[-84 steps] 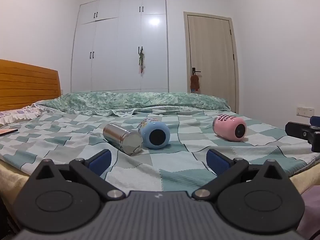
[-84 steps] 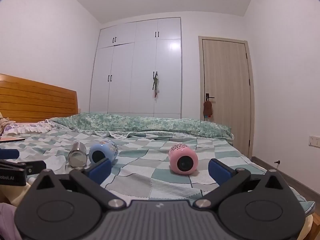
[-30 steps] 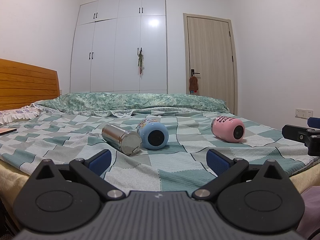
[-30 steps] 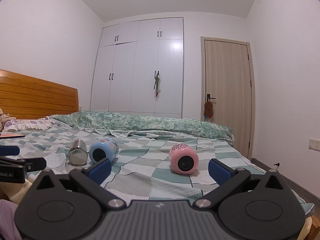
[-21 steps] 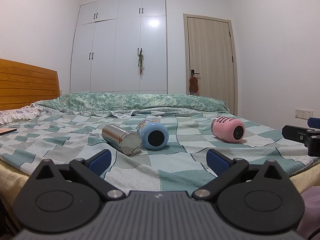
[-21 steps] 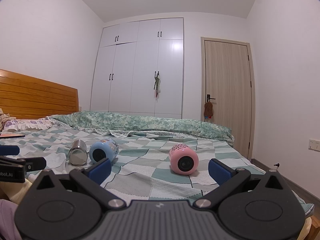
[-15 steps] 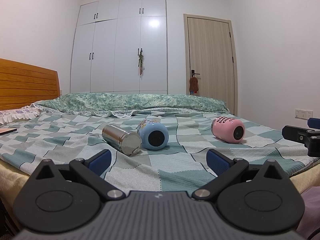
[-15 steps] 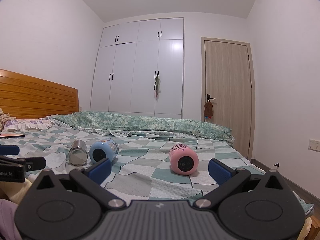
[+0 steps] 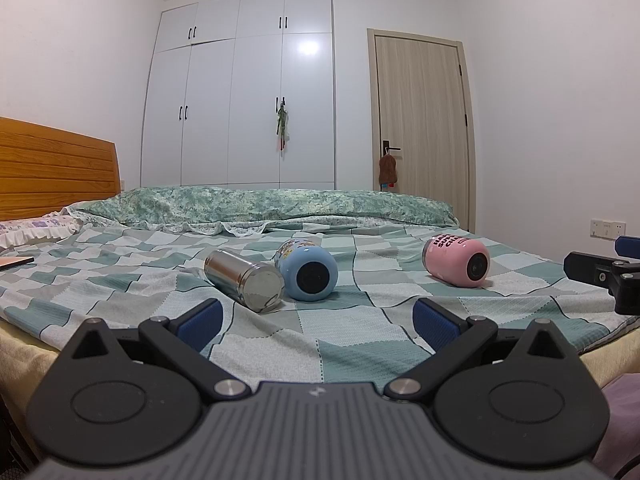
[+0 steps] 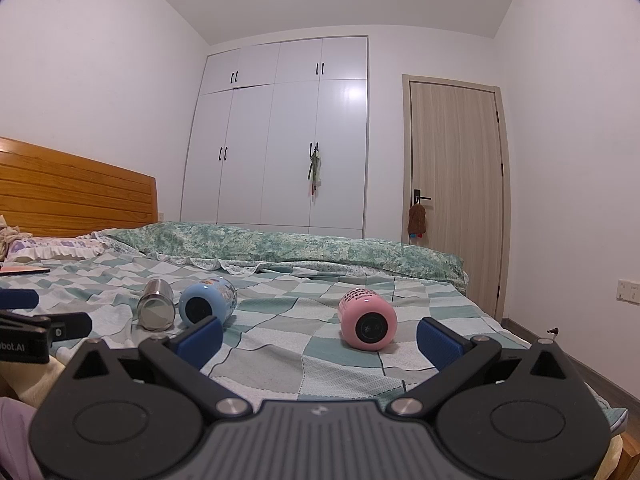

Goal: Flip cup upright
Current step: 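Move the right tool to the silver bottle and close around its body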

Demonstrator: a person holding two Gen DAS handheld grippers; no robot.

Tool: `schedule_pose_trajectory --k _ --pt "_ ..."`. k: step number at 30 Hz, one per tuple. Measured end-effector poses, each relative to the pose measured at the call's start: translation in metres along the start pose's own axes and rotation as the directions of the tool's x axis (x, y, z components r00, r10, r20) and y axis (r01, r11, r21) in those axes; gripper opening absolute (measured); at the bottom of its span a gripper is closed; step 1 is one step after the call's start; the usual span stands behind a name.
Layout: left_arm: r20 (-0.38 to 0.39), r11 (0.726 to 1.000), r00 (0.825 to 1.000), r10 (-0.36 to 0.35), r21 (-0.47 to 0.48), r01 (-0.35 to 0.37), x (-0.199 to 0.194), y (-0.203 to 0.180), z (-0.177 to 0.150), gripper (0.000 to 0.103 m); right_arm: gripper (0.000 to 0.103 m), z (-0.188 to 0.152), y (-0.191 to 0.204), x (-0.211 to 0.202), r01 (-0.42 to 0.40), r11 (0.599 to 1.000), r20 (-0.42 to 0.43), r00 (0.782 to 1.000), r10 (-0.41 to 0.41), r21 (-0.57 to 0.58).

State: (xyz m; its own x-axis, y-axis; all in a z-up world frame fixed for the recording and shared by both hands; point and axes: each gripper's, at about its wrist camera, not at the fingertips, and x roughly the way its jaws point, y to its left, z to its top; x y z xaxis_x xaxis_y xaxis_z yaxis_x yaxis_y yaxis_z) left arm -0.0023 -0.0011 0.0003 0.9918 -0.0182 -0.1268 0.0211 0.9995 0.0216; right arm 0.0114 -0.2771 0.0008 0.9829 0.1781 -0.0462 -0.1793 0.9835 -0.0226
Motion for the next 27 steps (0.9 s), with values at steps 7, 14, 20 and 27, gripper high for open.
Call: schedule_pose_trajectory --k 7,14,20,27 --pt "0.000 1.000 1.000 0.001 -0.001 -0.001 0.000 0.000 0.000 0.103 0.103 0.000 0.000 0.000 0.000 1.000 -0.001 1.000 0.000 0.000" --pt "-0.027 1.000 1.000 0.010 0.003 -0.010 0.003 0.000 0.011 0.103 0.103 0.007 0.001 0.009 -0.051 0.999 -0.041 0.998 0.050 -0.007" --pt "-0.033 0.999 0.999 0.033 -0.022 -0.034 0.016 0.017 0.025 0.103 0.103 0.021 0.012 0.039 -0.128 0.992 -0.076 0.989 0.127 -0.016" --pt "-0.033 0.998 0.998 0.060 -0.006 -0.060 0.043 0.057 0.051 0.103 0.103 0.049 0.046 0.097 -0.240 0.970 -0.111 0.966 0.235 -0.031"
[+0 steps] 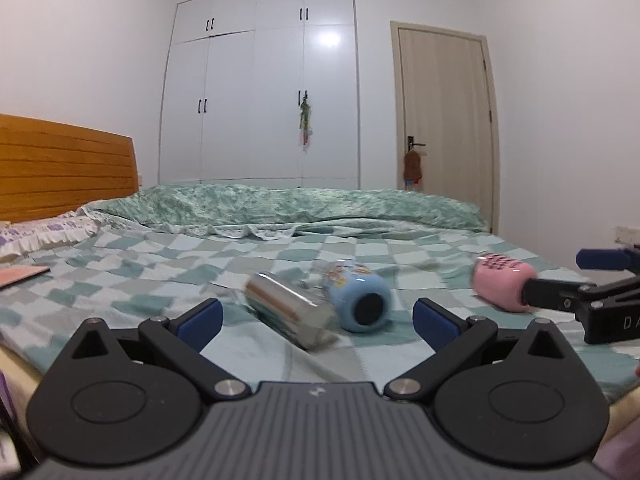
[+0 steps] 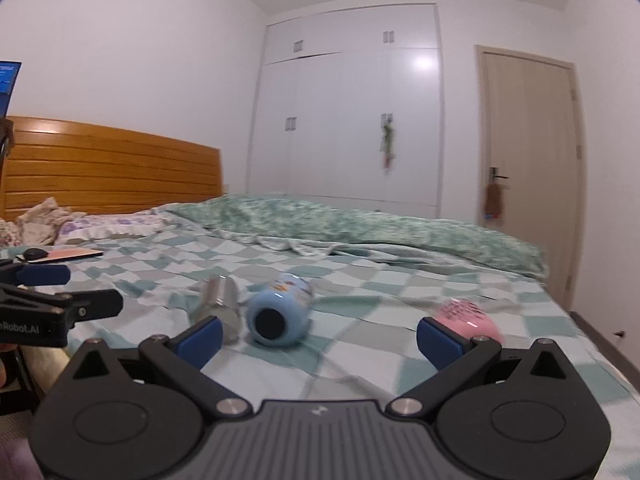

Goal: Flip cup upright
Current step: 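Move the right tool to the silver bottle and close around its body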

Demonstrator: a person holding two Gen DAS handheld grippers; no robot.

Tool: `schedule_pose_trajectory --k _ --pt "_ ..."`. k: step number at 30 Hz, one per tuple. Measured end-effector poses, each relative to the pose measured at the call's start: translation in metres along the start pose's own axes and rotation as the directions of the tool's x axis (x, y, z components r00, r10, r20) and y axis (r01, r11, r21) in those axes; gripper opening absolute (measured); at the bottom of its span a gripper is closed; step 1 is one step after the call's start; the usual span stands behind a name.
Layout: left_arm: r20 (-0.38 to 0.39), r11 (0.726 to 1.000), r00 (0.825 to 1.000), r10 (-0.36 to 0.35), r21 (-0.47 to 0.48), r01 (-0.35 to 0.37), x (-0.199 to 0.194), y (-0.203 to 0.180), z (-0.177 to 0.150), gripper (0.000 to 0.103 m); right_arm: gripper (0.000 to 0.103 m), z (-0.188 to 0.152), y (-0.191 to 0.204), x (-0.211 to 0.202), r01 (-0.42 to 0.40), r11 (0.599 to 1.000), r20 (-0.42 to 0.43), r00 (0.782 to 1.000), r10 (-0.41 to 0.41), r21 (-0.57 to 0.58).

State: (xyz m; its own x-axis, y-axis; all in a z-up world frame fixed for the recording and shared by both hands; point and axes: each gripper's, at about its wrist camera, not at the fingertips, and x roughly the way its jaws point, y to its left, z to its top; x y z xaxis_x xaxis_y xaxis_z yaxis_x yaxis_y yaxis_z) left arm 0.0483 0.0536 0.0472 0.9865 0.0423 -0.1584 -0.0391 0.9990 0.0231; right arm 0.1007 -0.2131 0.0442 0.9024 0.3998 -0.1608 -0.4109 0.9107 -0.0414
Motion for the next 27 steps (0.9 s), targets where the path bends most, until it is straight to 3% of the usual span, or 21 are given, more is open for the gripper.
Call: schedule_pose_trajectory --k 11,16,23,27 --pt "-0.040 1.000 0.999 -0.008 -0.018 0.007 0.066 0.077 0.020 0.103 0.103 0.055 0.058 0.117 -0.175 0.984 -0.074 0.982 0.173 -0.023" --pt "-0.059 1.000 0.998 0.010 -0.010 -0.011 0.091 0.100 0.020 0.103 0.103 0.069 0.081 0.168 -0.242 0.970 -0.161 0.958 0.236 -0.019" --pt "-0.106 0.999 0.994 0.038 0.015 -0.037 0.124 0.128 0.012 0.103 0.103 0.071 0.100 0.229 -0.277 0.960 -0.276 0.925 0.260 -0.027" --pt "-0.151 0.998 0.988 0.043 0.043 -0.037 0.140 0.139 0.004 0.103 0.101 0.066 0.109 0.262 -0.294 0.956 -0.356 0.895 0.269 -0.018"
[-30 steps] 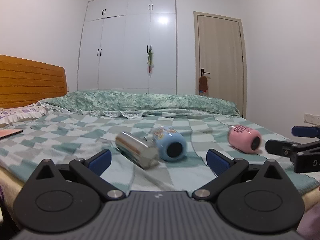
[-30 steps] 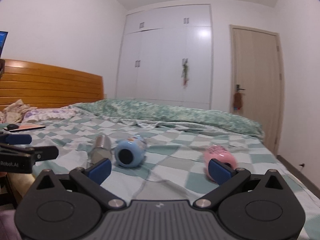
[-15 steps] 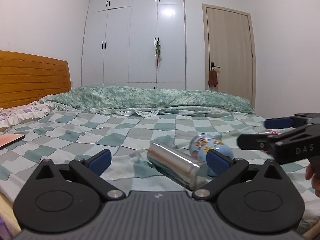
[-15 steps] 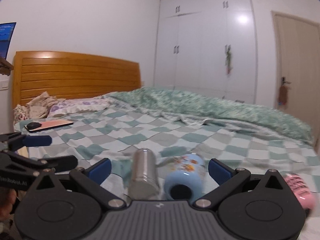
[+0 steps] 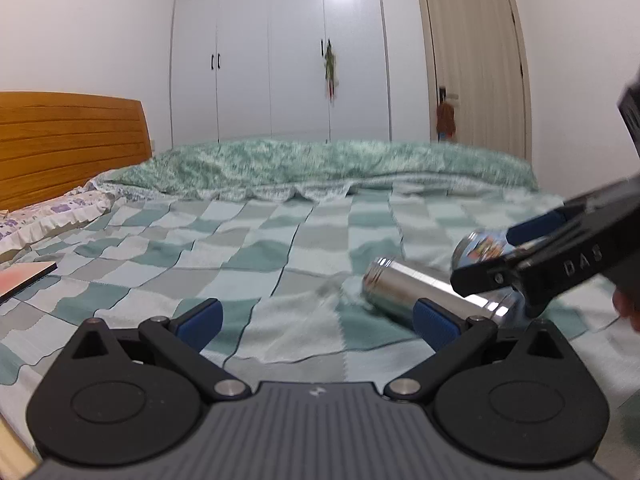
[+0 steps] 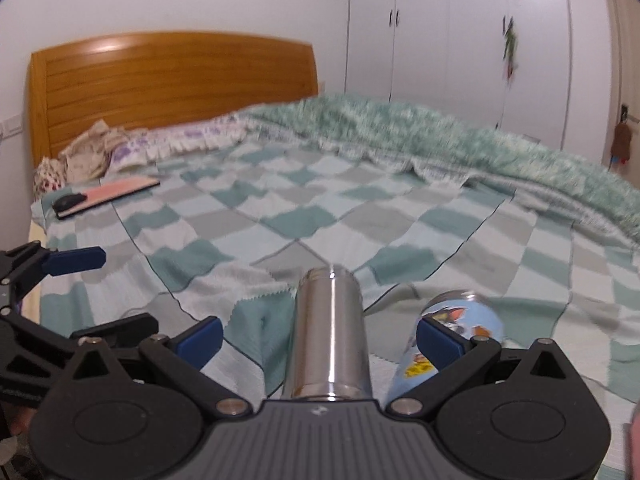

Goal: Flip cup upright
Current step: 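Move the right tool to the silver bottle and close around its body, then lift the silver bottle with the right tool toward the left tool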

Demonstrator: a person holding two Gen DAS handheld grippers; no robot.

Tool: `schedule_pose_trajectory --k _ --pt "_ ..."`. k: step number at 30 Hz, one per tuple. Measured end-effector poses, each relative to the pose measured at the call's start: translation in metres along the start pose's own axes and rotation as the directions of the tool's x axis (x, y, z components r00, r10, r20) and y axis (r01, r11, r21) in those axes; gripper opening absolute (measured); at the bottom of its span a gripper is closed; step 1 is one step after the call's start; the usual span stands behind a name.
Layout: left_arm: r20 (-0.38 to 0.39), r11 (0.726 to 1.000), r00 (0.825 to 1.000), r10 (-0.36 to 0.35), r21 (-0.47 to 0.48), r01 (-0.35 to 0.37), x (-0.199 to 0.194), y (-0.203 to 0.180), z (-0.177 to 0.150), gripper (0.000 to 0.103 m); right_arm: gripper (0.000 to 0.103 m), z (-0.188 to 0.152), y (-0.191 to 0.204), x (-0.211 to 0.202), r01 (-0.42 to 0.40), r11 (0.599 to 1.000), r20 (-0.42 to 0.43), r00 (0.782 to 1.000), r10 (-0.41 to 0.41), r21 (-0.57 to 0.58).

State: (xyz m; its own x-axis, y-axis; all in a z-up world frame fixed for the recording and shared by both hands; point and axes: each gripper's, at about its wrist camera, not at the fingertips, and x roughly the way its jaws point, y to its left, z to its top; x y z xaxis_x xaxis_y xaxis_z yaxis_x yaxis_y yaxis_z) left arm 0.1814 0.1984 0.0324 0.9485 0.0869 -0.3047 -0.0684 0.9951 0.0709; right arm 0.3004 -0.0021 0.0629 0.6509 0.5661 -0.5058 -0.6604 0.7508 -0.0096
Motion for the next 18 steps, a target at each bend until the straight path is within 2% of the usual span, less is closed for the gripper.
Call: schedule_pose_trajectory --k 4,6,9,14,18 --pt "-0.041 1.000 0.999 -0.007 0.015 0.007 0.013 0.009 -0.006 0.103 0.092 0.005 0.004 0.034 -0.007 1.000 -0.078 0.997 0.005 -0.023" --pt "-0.050 1.000 0.999 -0.012 0.020 0.013 0.016 0.012 -0.009 0.103 0.083 0.006 0.006 0.048 -0.005 0.999 -0.118 0.993 0.001 -0.032" --pt "-0.062 0.999 0.998 -0.023 0.029 0.025 0.023 0.015 -0.011 0.103 0.079 0.006 0.007 0.068 0.000 0.999 -0.174 0.985 -0.006 -0.035" --pt "-0.086 0.998 0.995 -0.041 0.045 0.045 0.033 0.015 -0.014 0.103 0.069 0.003 0.011 0.090 0.051 0.996 -0.226 0.972 -0.066 -0.073" --pt "-0.094 0.997 0.994 -0.051 0.048 0.056 0.034 0.013 -0.016 0.103 0.062 0.000 0.015 0.107 0.061 0.991 -0.286 0.954 -0.093 -0.117"
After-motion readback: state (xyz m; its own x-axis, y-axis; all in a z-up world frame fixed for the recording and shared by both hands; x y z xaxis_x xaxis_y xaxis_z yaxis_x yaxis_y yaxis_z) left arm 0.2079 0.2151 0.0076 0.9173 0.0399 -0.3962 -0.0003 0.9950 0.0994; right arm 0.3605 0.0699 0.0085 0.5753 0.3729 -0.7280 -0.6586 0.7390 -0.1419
